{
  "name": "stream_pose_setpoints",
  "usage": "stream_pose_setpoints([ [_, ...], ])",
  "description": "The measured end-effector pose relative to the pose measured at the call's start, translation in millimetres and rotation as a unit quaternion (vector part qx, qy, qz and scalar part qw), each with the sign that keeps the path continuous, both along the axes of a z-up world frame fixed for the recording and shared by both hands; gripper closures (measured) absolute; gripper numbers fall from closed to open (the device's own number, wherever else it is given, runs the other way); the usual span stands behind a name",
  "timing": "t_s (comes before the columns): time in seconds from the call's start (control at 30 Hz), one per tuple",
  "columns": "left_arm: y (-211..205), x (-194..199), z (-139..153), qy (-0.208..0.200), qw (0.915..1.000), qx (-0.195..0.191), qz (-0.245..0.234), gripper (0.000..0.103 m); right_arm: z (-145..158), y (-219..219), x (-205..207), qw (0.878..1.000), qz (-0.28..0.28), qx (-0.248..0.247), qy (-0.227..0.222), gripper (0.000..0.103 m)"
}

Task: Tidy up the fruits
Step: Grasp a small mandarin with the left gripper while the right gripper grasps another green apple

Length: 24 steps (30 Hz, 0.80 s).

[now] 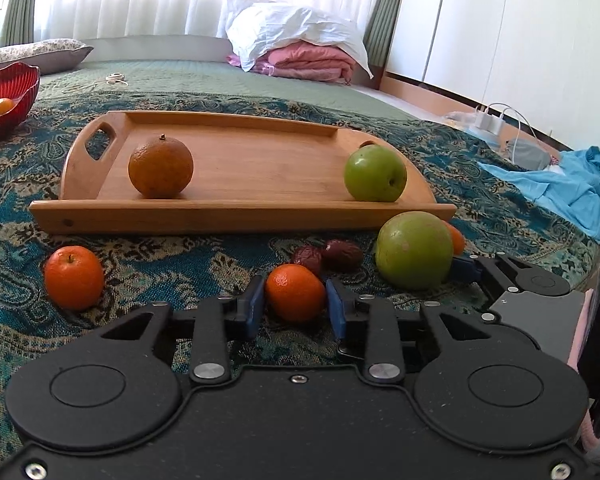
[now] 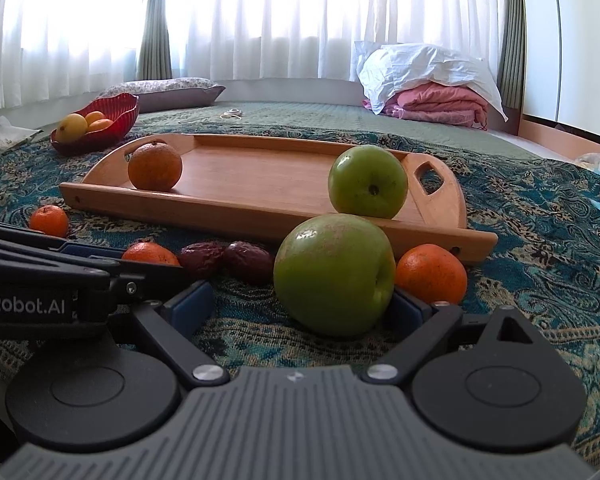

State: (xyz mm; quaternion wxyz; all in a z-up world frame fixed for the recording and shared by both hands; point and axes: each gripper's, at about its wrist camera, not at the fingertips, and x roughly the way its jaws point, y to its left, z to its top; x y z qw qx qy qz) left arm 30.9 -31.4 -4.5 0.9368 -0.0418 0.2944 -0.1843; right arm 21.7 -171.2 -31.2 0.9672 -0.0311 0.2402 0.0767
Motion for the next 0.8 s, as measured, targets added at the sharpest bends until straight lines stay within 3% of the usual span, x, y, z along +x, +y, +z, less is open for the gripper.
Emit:
stream_pose_setpoints([
  [0.8, -2.6, -2.6, -0.1, -0.009, 0.9999, 0.007, 0.006, 0.073, -0.3, 0.9, 1.4, 1.000, 0.000, -0.003, 0.001, 0.006],
])
